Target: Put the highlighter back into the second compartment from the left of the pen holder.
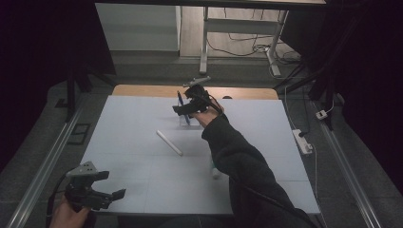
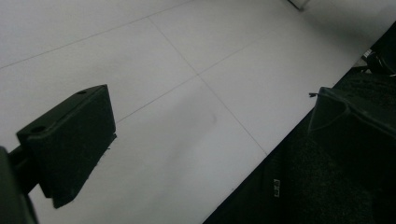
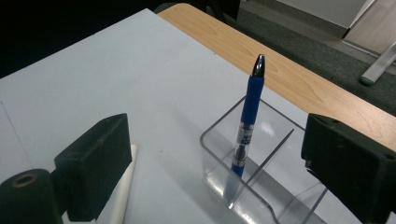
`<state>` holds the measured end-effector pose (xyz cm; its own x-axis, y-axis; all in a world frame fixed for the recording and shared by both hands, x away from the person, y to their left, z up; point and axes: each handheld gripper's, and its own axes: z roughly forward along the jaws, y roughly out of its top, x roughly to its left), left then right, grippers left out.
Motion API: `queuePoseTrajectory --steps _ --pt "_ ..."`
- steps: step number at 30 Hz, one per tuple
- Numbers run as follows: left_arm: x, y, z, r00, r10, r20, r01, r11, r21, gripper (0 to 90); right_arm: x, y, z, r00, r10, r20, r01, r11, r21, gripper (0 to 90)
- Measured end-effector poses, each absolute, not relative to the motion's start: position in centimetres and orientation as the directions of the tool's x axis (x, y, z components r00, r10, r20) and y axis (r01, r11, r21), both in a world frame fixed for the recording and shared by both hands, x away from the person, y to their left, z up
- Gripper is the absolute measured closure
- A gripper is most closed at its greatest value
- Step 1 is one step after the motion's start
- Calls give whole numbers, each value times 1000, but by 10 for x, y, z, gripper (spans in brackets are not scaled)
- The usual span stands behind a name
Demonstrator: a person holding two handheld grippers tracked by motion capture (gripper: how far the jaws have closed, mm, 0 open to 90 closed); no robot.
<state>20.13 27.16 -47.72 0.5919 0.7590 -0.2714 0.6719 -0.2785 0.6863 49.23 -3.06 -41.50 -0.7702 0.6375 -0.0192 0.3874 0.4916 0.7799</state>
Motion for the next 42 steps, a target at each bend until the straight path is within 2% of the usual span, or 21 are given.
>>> queuePoseTrajectory --steps 2,5,11,18,27,34,42 --pt "201 272 -477 592 759 -272 672 -278 686 7 490 -31 -415 -782 624 -14 388 504 772 20" --pt "202 271 -477 594 758 -271 672 -281 686 7 485 -30 -415 -806 591 -21 374 537 756 0" --pt "202 271 -477 594 757 -272 672 -281 685 8 477 -25 -415 -839 544 -33 357 594 721 0" --pt "202 271 -477 596 756 -271 671 -283 686 8 469 -13 -426 -855 518 -1 375 620 689 0" --pt "202 271 -477 597 755 -271 670 -284 686 8 459 7 -453 -888 460 11 354 667 656 0" --pt "202 272 -477 594 756 -274 672 -280 686 7 456 20 -477 -905 425 22 354 723 593 0" --pt "202 272 -477 595 756 -274 672 -280 685 7 454 32 -506 -897 441 4 373 755 539 0"
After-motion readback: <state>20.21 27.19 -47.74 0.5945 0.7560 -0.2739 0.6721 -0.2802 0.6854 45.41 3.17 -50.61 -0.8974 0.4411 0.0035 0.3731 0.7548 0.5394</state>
